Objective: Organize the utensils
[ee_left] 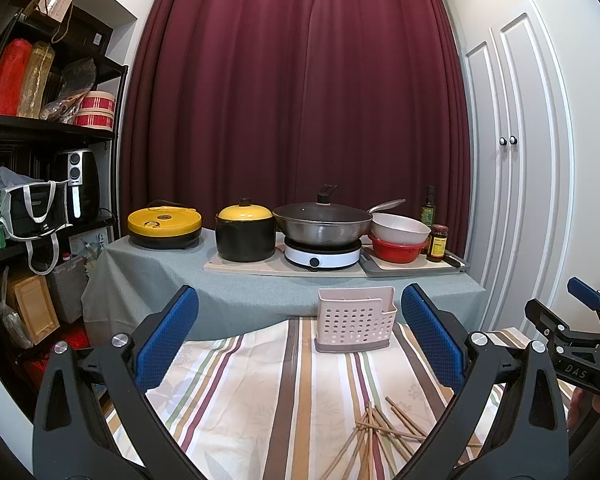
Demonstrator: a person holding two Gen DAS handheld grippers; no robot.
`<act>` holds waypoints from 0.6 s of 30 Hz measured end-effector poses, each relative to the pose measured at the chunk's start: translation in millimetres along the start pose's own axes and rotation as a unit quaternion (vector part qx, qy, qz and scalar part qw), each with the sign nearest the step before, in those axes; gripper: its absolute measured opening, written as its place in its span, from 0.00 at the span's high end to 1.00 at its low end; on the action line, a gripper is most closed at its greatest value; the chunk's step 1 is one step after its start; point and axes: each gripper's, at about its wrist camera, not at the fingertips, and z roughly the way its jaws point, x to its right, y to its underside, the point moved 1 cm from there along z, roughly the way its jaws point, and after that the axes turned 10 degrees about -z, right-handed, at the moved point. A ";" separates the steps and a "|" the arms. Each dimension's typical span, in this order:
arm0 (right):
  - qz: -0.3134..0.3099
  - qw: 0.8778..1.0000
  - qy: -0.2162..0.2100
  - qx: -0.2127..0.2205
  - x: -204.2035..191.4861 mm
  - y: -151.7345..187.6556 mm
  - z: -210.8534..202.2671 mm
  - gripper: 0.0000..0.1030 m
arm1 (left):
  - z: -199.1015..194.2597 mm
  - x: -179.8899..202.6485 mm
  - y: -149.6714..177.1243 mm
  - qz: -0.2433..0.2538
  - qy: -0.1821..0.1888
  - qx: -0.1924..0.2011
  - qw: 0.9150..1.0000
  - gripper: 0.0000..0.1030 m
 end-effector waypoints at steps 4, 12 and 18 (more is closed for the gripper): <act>0.000 1.000 0.001 0.001 -0.1 1.0 0.5 0.06 | 1.6 0.7 0.8 0.000 0.001 0.000 1.000 0.04; 0.000 1.000 0.000 0.001 -1.0 0.6 0.2 0.06 | 1.5 0.1 0.5 0.000 0.000 0.000 1.000 0.04; -0.001 1.000 0.000 0.001 -1.3 0.7 0.1 0.06 | 0.9 -0.6 0.1 0.000 0.000 0.000 1.000 0.04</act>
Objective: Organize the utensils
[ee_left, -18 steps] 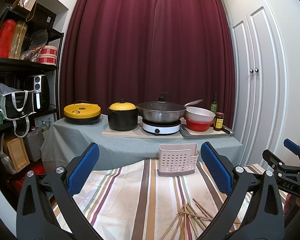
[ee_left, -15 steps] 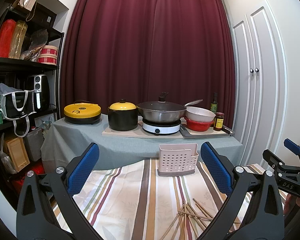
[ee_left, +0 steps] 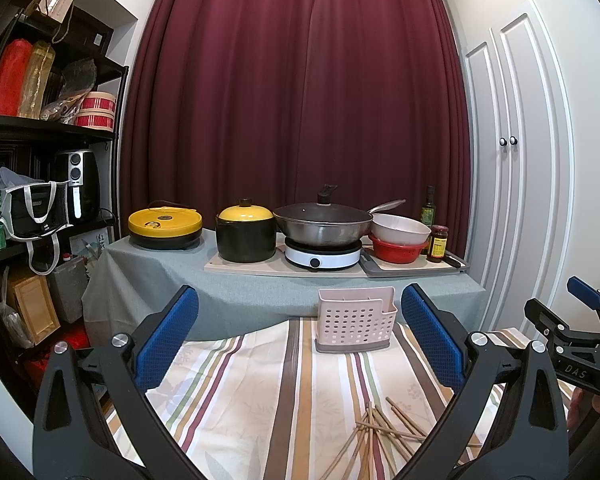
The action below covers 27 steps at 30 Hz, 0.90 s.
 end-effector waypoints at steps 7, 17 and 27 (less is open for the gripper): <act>0.000 1.000 0.000 0.000 -0.5 -0.4 -0.3 0.06 | 0.4 0.5 -0.1 0.000 0.000 0.000 1.000 0.04; 0.000 1.000 0.000 0.000 -0.7 -0.6 -0.6 0.06 | 0.5 0.7 -0.1 0.000 0.000 0.000 1.000 0.04; -0.002 1.000 0.000 0.000 -0.7 0.2 -0.4 0.06 | 0.3 -0.1 2.6 -0.002 0.003 -0.003 1.000 0.04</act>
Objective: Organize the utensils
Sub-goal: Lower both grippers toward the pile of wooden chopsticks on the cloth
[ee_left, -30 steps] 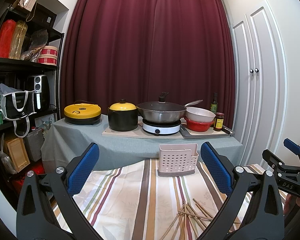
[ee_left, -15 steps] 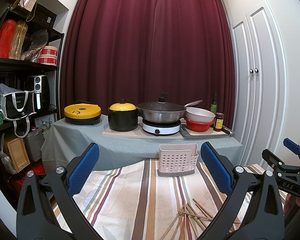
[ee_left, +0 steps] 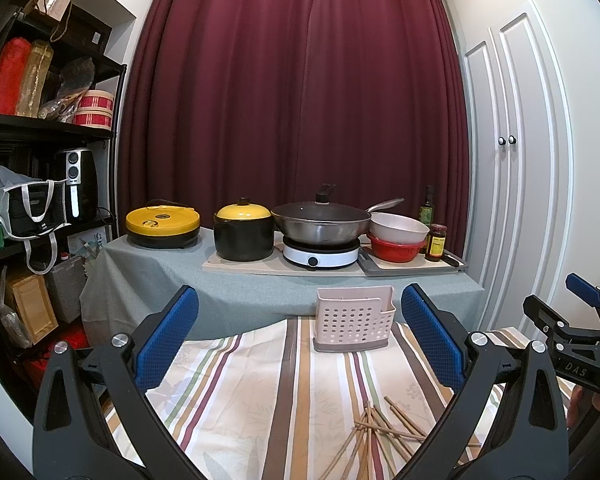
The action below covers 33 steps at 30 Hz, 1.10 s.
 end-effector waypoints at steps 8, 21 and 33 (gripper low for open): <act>-0.003 0.999 -0.020 -0.043 1.6 26.7 17.0 0.06 | 30.5 -10.9 32.5 0.004 0.003 -0.056 0.998 0.04; 0.007 0.976 -0.074 -0.205 15.8 156.7 58.6 0.38 | 89.0 -52.7 161.8 0.017 -0.002 -0.232 0.972 0.35; 0.000 0.952 -0.117 -0.283 4.1 207.4 76.0 0.63 | 100.9 -62.3 207.6 0.025 -0.017 -0.287 0.958 0.48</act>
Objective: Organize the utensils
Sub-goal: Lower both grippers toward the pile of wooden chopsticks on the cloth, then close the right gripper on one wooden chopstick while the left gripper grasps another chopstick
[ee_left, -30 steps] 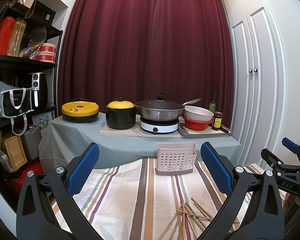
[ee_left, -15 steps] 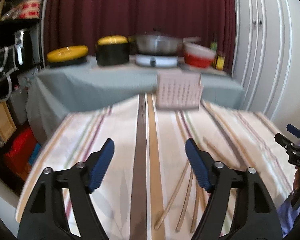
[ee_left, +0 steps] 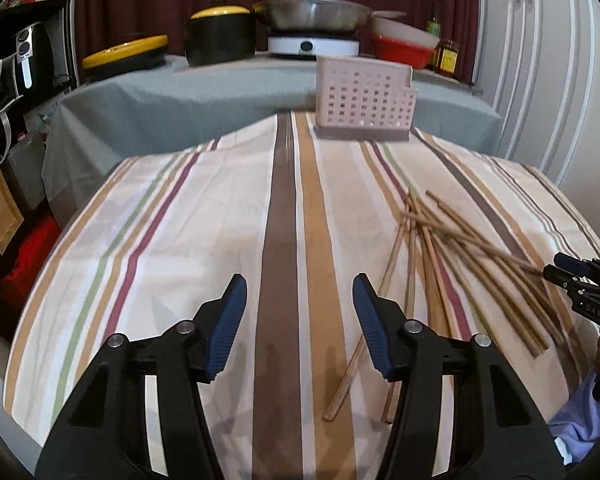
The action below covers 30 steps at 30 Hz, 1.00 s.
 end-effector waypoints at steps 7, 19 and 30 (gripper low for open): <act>-0.004 1.000 -0.011 -0.016 -0.9 9.1 3.7 0.63 | 5.6 0.9 2.5 0.000 0.001 -0.007 1.000 0.48; -0.031 0.999 -0.019 -0.005 -14.8 19.6 -5.3 0.90 | 8.5 -0.5 15.5 -0.003 0.008 -0.015 1.000 0.48; -0.035 0.999 -0.014 0.006 -22.0 22.5 -6.9 0.94 | 1.4 2.3 27.1 0.008 0.032 -0.007 0.999 0.48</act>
